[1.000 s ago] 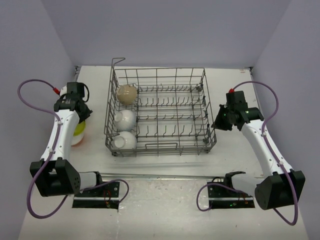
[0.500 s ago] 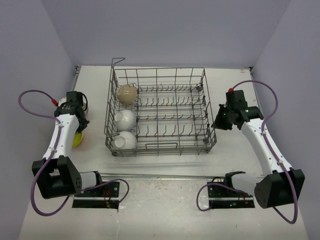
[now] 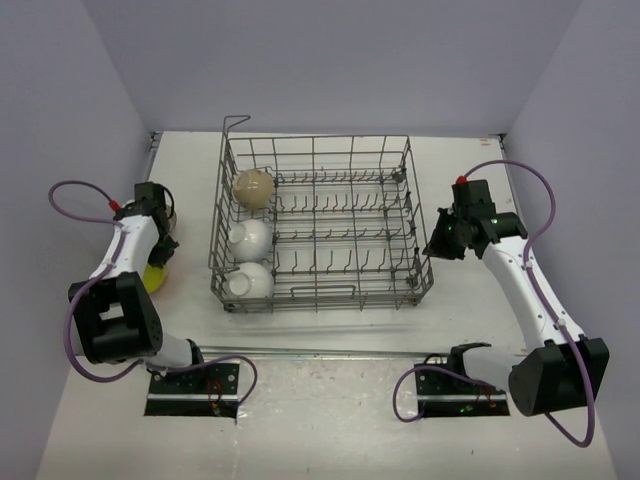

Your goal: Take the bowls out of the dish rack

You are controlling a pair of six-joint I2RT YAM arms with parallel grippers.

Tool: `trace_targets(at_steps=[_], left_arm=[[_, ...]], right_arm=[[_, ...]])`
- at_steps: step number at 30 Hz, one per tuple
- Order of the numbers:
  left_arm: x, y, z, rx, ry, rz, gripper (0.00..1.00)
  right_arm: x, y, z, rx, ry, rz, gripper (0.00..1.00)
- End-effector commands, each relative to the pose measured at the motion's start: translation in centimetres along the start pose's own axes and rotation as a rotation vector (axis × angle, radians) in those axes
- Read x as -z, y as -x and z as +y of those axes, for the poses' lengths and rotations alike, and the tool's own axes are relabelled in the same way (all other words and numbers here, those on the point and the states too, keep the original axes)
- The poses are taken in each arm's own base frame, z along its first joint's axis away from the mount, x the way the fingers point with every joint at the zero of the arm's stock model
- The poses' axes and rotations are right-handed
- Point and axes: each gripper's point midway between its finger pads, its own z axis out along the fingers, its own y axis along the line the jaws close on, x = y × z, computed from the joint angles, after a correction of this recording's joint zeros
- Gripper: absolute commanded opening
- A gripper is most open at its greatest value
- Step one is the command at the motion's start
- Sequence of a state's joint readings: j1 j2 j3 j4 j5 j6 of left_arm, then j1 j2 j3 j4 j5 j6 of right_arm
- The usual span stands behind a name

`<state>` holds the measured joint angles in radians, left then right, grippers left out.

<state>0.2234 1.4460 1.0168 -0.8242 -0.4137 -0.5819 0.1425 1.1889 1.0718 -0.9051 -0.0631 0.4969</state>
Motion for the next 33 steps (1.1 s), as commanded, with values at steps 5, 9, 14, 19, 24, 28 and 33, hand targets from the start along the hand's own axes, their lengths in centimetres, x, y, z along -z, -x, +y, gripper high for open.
trace_targets(at_steps=[5, 9, 14, 19, 24, 28, 33], left_arm=[[-1.3, 1.8, -0.6, 0.013, -0.003, -0.042, 0.00], [-1.6, 2.5, -1.0, 0.016, -0.007, -0.041, 0.00], [-1.9, 3.1, -1.3, 0.017, -0.004, -0.035, 0.00], [-2.1, 3.7, -1.4, 0.021, -0.005, -0.041, 0.04], [-1.9, 4.2, -1.7, 0.023, -0.017, -0.044, 0.13], [-2.0, 3.5, -1.6, 0.019, -0.018, -0.034, 0.18], [-2.6, 2.7, -1.4, 0.009, -0.015, -0.017, 0.29]], right_arm=[[1.0, 1.4, -1.5, -0.028, -0.059, -0.069, 0.00], [1.0, 1.3, -1.5, -0.027, -0.059, -0.069, 0.00], [1.3, 1.2, -0.9, -0.024, -0.019, -0.070, 0.00], [1.6, 1.4, 0.0, -0.007, 0.024, -0.070, 0.02], [2.9, 2.2, 0.8, 0.012, 0.054, -0.098, 0.23], [4.1, 2.7, 1.1, 0.021, 0.061, -0.122, 0.29], [5.8, 3.3, 1.8, 0.030, 0.080, -0.161, 0.36]])
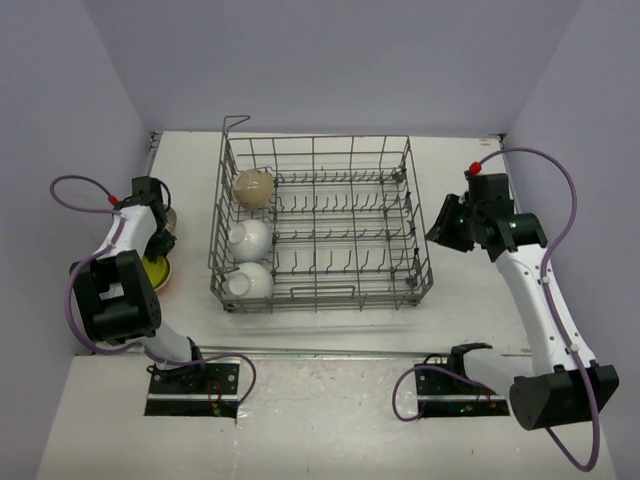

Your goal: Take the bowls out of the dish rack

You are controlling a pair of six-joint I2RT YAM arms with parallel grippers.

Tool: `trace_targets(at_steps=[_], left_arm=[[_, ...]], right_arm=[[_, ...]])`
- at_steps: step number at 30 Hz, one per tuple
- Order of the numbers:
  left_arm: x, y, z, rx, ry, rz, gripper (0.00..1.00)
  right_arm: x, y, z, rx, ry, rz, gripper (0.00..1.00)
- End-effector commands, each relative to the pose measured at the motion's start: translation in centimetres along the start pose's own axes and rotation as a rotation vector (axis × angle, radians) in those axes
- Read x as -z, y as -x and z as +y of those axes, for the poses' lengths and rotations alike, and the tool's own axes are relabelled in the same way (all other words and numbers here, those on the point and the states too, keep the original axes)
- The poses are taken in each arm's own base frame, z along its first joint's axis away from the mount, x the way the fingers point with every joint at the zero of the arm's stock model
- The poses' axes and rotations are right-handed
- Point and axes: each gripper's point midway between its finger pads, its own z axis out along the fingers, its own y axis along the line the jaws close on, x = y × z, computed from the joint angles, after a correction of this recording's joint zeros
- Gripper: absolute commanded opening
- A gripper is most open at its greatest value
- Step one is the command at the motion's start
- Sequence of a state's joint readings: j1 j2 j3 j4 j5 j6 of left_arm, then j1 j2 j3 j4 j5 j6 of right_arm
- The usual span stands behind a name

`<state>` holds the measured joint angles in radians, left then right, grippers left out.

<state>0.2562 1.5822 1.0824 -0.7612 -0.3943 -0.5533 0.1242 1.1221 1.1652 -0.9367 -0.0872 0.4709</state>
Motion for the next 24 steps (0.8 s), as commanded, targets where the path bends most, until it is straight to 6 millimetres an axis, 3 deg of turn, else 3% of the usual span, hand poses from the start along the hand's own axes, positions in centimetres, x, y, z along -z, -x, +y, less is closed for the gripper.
trace_targets(at_steps=[1, 5, 8, 9, 10, 14, 24], left_arm=[[-0.1, 0.8, 0.0, 0.012, -0.013, -0.035, 0.34], [-0.4, 0.3, 0.1, 0.005, -0.011, -0.027, 0.39], [-0.2, 0.2, 0.3, 0.010, -0.008, -0.028, 0.53], [-0.2, 0.3, 0.4, 0.012, -0.006, -0.031, 0.64], [0.0, 0.4, 0.5, 0.016, -0.005, -0.038, 0.69], [0.5, 0.7, 0.6, 0.029, -0.007, -0.055, 0.81], [1.3, 1.5, 0.9, 0.041, -0.002, -0.081, 0.95]], right_arm=[[2.2, 1.2, 0.7, 0.014, 0.016, -0.057, 0.37], [3.7, 1.8, 1.8, 0.024, 0.052, -0.093, 0.38], [5.7, 2.7, 3.3, 0.048, 0.094, -0.134, 0.39], [6.2, 2.8, 3.7, 0.055, 0.104, -0.137, 0.39], [6.7, 3.0, 4.2, 0.064, 0.119, -0.149, 0.39], [8.9, 3.5, 7.5, 0.110, 0.224, -0.150, 0.43], [8.8, 1.4, 13.1, 0.203, 0.432, -0.001, 0.45]])
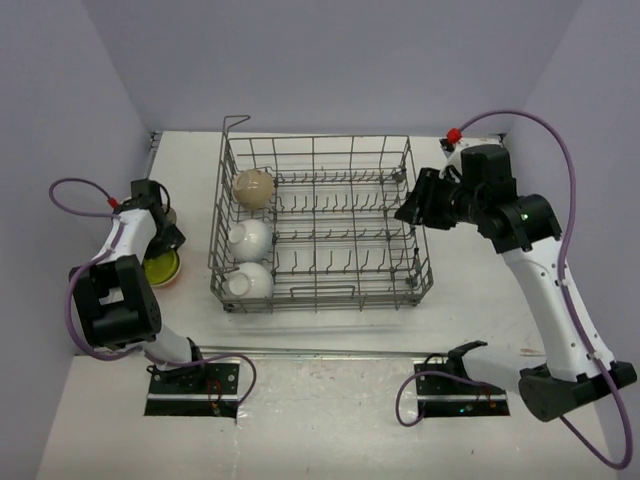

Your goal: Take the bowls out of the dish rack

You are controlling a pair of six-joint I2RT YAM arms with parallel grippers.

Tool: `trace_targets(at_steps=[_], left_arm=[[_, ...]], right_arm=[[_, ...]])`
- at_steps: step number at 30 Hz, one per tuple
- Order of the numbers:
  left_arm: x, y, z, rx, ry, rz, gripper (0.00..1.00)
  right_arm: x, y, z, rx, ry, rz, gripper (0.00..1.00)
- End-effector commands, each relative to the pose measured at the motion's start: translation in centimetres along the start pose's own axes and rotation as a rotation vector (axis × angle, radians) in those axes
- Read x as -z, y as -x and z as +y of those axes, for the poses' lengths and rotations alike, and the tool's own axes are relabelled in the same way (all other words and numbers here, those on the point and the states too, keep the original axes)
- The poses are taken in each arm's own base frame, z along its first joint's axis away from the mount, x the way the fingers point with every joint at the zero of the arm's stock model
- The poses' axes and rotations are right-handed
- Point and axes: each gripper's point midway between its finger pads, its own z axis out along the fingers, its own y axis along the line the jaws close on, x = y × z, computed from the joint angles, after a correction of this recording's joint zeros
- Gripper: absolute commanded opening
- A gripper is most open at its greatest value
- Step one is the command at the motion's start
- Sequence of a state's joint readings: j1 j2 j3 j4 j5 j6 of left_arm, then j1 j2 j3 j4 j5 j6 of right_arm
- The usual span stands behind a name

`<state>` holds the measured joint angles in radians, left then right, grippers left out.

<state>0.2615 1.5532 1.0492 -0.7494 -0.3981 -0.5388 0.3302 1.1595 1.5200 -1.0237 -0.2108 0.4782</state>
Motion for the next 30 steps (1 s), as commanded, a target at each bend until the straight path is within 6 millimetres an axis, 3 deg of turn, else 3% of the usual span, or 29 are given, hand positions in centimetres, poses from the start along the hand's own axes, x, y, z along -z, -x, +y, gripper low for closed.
trace_targets(at_steps=[1, 11, 19, 23, 30], left_arm=[[1.4, 2.2, 0.6, 0.053, 0.005, -0.086, 0.96], [1.7, 2.9, 2.2, 0.088, 0.023, -0.098, 1.00], [0.7, 2.1, 1.6, 0.076, 0.000, -0.056, 1.00], [1.8, 2.5, 0.8, 0.086, -0.075, -0.088, 1.00], [6.4, 5.9, -0.4, 0.132, -0.211, -0.186, 1.00]], right_arm=[[-0.8, -0.7, 2.9, 0.021, 0.115, 0.077, 0.45], [-2.5, -0.2, 5.9, 0.056, 0.185, 0.145, 0.45], [-3.2, -0.3, 6.3, 0.068, 0.196, 0.162, 0.44], [-3.9, -1.0, 5.9, 0.067, 0.197, 0.179, 0.44], [-5.8, -2.1, 7.0, 0.037, 0.266, 0.242, 0.44]])
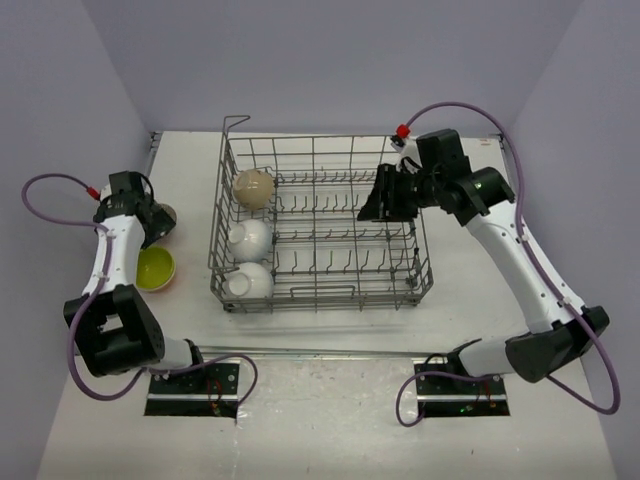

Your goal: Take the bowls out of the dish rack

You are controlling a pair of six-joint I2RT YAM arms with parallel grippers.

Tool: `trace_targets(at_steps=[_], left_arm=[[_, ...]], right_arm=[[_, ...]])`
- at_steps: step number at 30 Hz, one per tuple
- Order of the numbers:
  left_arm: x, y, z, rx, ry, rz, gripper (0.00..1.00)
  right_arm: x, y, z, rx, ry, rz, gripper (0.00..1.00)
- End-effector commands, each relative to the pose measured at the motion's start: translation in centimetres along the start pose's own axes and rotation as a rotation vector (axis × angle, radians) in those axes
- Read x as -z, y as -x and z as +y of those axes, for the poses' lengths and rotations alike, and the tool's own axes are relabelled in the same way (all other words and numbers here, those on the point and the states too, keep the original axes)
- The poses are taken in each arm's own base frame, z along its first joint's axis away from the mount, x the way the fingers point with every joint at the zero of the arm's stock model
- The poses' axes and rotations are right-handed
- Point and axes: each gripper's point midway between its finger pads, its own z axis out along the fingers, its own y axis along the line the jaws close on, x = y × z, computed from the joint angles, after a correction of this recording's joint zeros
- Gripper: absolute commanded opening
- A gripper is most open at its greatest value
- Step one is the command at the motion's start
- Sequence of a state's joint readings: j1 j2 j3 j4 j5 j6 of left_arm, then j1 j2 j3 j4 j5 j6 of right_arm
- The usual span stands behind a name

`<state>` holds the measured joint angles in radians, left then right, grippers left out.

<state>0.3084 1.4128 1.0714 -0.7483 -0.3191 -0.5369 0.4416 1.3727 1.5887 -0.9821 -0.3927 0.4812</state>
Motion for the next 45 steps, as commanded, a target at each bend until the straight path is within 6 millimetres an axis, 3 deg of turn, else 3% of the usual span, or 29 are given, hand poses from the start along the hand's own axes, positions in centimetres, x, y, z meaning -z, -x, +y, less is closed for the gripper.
trace_targets(at_steps=[1, 4, 7, 10, 12, 13, 14, 16, 18, 22, 25, 27, 28, 29, 30, 33, 36, 41, 45], left_arm=[[2.9, 3.7, -1.6, 0.043, -0.106, -0.098, 1.00], [4.9, 5.4, -3.0, 0.070, -0.193, -0.140, 1.00], [6.3, 5.9, -4.5, 0.097, -0.277, -0.120, 0.98], [6.6, 4.7, -7.3, 0.108, -0.431, -0.052, 0.96], [7.4, 3.8, -9.6, 0.115, -0.578, -0.016, 0.94], [6.8, 2.4, -9.9, 0.120, -0.600, 0.024, 0.94], [8.0, 2.4, -11.4, 0.123, -0.709, 0.030, 0.93], [8.0, 1.2, -12.2, 0.120, -0.771, 0.066, 0.92], [9.0, 1.5, -13.2, 0.132, -0.849, 0.065, 0.91], [10.3, 2.4, -14.6, 0.151, -0.944, 0.049, 0.91], [11.4, 4.3, -15.1, 0.141, -0.967, -0.002, 0.91], [12.4, 6.1, -15.2, 0.123, -0.967, -0.050, 0.91], [12.5, 6.6, -15.3, 0.118, -0.963, -0.062, 0.91], [13.1, 7.7, -15.4, 0.109, -0.966, -0.095, 0.91], [13.3, 8.0, -15.3, 0.106, -0.960, -0.100, 0.91], [13.9, 9.2, -15.5, 0.087, -0.966, -0.129, 0.91], [13.7, 9.2, -15.9, 0.073, -0.983, -0.126, 0.91], [14.5, 8.6, -17.2, 0.070, -1.099, -0.104, 0.78], [14.9, 7.9, -17.8, 0.062, -1.173, -0.093, 0.77]], right_arm=[[-1.0, 0.7, 2.3, 0.013, 0.105, 0.011, 0.44], [-1.9, 1.1, 4.0, 0.016, 0.172, 0.041, 0.43], [-3.4, 1.3, 6.6, 0.000, 0.291, 0.092, 0.43], [-4.4, 1.2, 9.3, -0.030, 0.394, 0.148, 0.42], [-6.3, 1.4, 10.8, -0.065, 0.446, 0.183, 0.42], [-6.3, 1.9, 12.0, -0.059, 0.477, 0.181, 0.42], [-7.7, 1.8, 12.7, -0.076, 0.491, 0.207, 0.42], [-8.0, 3.0, 14.5, -0.068, 0.531, 0.186, 0.42], [-9.8, 3.4, 15.3, -0.116, 0.536, 0.201, 0.42], [-12.0, 6.2, 17.2, -0.133, 0.581, 0.129, 0.43], [-15.0, 7.7, 17.2, -0.157, 0.570, 0.122, 0.44], [-15.8, 9.0, 17.9, -0.153, 0.592, 0.099, 0.45], [-18.2, 8.9, 17.0, -0.170, 0.578, 0.116, 0.46], [-18.9, 9.2, 17.0, -0.176, 0.581, 0.117, 0.47], [-20.6, 9.4, 16.7, -0.180, 0.578, 0.118, 0.48], [-22.7, 9.4, 16.0, -0.195, 0.574, 0.132, 0.51], [-25.3, 8.8, 13.9, -0.206, 0.533, 0.141, 0.50], [-26.3, 8.4, 11.5, -0.133, 0.470, 0.116, 0.50], [-26.4, 7.9, 10.0, -0.119, 0.441, 0.126, 0.51]])
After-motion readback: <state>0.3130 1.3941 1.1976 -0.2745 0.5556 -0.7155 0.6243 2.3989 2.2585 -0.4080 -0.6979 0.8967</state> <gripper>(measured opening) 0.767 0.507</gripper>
